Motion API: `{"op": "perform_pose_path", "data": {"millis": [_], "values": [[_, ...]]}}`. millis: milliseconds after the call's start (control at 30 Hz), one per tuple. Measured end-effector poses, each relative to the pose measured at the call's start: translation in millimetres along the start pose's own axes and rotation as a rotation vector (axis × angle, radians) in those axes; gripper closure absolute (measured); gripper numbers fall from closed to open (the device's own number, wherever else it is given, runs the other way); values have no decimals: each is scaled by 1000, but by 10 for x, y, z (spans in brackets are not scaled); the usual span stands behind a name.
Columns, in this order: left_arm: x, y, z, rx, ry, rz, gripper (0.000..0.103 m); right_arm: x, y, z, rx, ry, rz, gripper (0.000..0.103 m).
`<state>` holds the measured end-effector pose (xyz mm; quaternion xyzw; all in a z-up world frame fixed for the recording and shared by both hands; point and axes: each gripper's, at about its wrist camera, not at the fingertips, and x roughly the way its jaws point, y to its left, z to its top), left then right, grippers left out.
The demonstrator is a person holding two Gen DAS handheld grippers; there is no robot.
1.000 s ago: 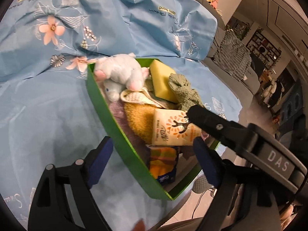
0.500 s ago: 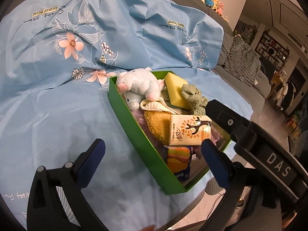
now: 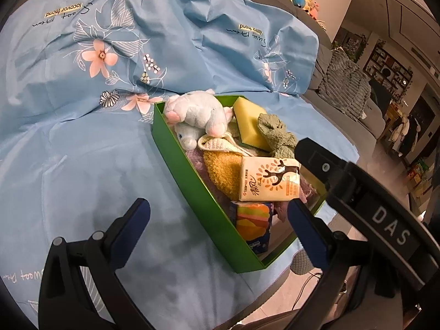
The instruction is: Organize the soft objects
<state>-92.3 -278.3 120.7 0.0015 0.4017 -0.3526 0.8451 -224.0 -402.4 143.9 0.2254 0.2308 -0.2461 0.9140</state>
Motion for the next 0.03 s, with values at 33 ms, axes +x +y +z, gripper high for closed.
{"op": "perform_pose_path", "data": {"millis": [33], "values": [[-7, 0, -3, 0, -2, -2, 3, 5, -1, 1, 1, -1, -3, 14]]}}
